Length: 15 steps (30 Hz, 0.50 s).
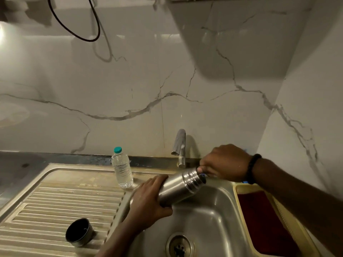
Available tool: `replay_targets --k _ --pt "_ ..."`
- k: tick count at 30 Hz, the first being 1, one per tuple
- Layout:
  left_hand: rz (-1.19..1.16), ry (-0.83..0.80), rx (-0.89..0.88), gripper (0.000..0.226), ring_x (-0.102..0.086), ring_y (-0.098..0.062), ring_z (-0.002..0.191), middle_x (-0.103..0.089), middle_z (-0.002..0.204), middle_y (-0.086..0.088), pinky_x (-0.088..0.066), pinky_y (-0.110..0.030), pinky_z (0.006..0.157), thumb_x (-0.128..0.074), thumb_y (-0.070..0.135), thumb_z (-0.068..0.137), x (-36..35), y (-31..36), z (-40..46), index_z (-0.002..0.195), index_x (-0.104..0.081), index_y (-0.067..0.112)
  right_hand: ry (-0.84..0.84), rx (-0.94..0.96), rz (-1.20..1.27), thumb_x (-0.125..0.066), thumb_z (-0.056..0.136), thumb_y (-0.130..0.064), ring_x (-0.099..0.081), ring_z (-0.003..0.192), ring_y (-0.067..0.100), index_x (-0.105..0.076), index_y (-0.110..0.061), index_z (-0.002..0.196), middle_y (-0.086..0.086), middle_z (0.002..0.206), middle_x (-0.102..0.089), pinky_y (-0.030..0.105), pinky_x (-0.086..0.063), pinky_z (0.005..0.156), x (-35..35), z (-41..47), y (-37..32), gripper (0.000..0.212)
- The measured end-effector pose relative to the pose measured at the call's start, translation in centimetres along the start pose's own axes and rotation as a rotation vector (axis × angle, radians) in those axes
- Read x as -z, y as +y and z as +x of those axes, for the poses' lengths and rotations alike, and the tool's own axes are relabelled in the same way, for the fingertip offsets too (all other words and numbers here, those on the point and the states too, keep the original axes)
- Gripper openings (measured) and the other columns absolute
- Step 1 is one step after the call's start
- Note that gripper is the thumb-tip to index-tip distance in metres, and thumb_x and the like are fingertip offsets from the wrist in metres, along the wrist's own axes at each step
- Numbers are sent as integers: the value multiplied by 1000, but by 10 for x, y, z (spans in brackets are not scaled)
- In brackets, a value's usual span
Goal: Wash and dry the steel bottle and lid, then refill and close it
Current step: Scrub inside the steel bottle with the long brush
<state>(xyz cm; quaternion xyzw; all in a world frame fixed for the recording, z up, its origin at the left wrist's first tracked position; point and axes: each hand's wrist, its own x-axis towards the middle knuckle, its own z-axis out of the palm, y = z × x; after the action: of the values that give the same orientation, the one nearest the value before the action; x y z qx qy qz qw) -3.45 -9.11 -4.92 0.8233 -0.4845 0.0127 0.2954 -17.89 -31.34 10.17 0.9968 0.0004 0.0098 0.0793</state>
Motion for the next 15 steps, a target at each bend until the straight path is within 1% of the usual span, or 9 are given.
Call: replay_targets --k 1,3,5,7,8,10,11,13,15 --pt "28 -14 -21 80 -49 2 98 -49 117 25 -38 -14 80 -70 57 60 0 1 4 132 -42 40 -60 -35 74 -45 98 -49 -55 72 14 -64 -30 94 -5 82 -63 27 -33 62 -5 2 -1 27" --pt "31 -29 -1 81 -50 1 97 -57 121 18 -38 -13 76 -71 57 59 2 -7 8 133 -43 38 -54 -72 206 -52 93 -52 -52 72 11 -56 -29 91 -9 77 -57 26 -34 61 -4 -2 4 23" --pt "32 -29 35 83 -51 0 96 -61 123 12 -38 -11 74 -75 54 58 4 -19 7 133 -44 36 -12 -53 147 -56 91 -49 -49 75 9 -54 -30 94 -12 81 -52 21 -32 60 3 -9 18 19" --pt "35 -35 60 83 -51 0 97 -59 123 12 -36 -8 72 -79 50 59 6 -25 2 133 -43 37 167 40 -39 -58 92 -40 -51 78 11 -57 -32 93 -12 88 -53 19 -29 60 7 -13 26 8" --pt "27 -36 58 84 -51 0 96 -58 122 14 -36 -7 71 -80 49 60 6 -24 1 133 -42 38 266 65 -113 -63 90 -36 -52 75 12 -59 -31 88 -11 86 -55 20 -30 61 6 -12 27 6" --pt "-10 -34 48 83 -53 0 94 -52 116 21 -38 -7 69 -81 49 61 3 -16 0 132 -39 42 382 64 -117 -76 80 -25 -49 65 13 -60 -30 77 -9 74 -56 25 -32 61 0 -6 20 17" --pt "-27 -31 45 83 -53 -1 94 -48 114 25 -39 -7 70 -81 49 61 2 -10 1 132 -39 42 382 63 -81 -79 75 -20 -45 62 12 -59 -30 73 -10 68 -54 26 -31 62 -6 -2 15 22" --pt "-24 -33 32 82 -52 0 93 -44 112 27 -38 -6 71 -80 49 62 0 -5 1 133 -41 39 360 74 -45 -77 77 -20 -37 60 9 -56 -32 70 -13 63 -49 26 -28 64 -18 1 11 26" --pt "14 -54 21 82 -49 1 94 -42 113 26 -35 -5 70 -79 51 63 1 -8 0 134 -41 38 296 55 -32 -60 90 -30 -35 60 7 -48 -36 72 -15 63 -44 26 -26 68 -17 -5 19 22"
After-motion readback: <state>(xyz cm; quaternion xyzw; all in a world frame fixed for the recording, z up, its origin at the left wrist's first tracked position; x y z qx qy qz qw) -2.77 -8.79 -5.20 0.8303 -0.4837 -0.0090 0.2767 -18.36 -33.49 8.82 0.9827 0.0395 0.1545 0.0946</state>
